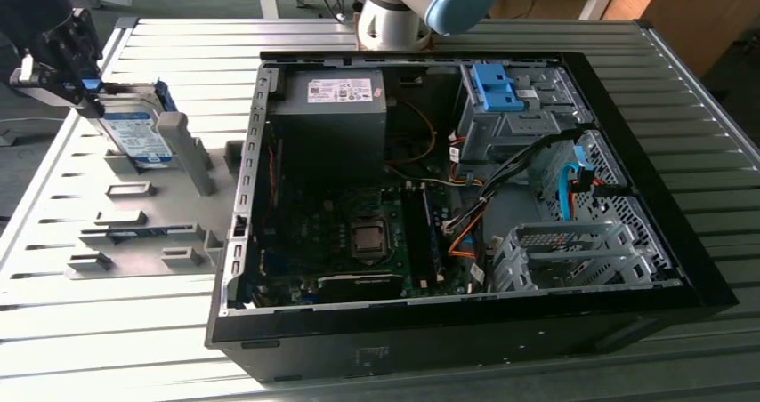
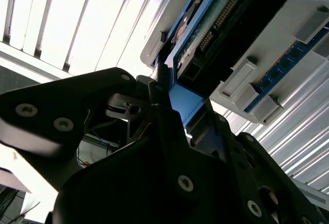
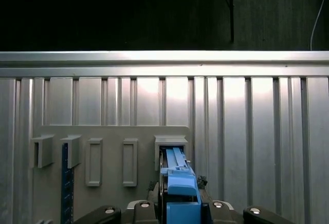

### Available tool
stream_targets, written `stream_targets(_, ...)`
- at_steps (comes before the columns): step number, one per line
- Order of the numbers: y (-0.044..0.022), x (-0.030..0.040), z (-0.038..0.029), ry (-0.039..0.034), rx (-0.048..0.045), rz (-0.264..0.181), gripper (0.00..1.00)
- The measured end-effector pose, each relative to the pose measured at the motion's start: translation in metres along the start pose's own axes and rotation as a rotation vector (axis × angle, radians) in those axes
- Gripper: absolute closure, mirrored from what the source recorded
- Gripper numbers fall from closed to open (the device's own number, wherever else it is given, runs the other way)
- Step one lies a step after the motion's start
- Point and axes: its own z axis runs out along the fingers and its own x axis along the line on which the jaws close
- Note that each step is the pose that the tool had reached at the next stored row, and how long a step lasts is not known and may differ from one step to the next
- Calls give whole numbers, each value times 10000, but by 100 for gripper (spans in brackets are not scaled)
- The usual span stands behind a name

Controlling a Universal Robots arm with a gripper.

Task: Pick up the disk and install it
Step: 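Pick up the disk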

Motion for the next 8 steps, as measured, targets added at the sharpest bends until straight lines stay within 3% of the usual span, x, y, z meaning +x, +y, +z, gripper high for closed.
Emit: stream_targets(8,0,2,0,2,-3,-76,63)
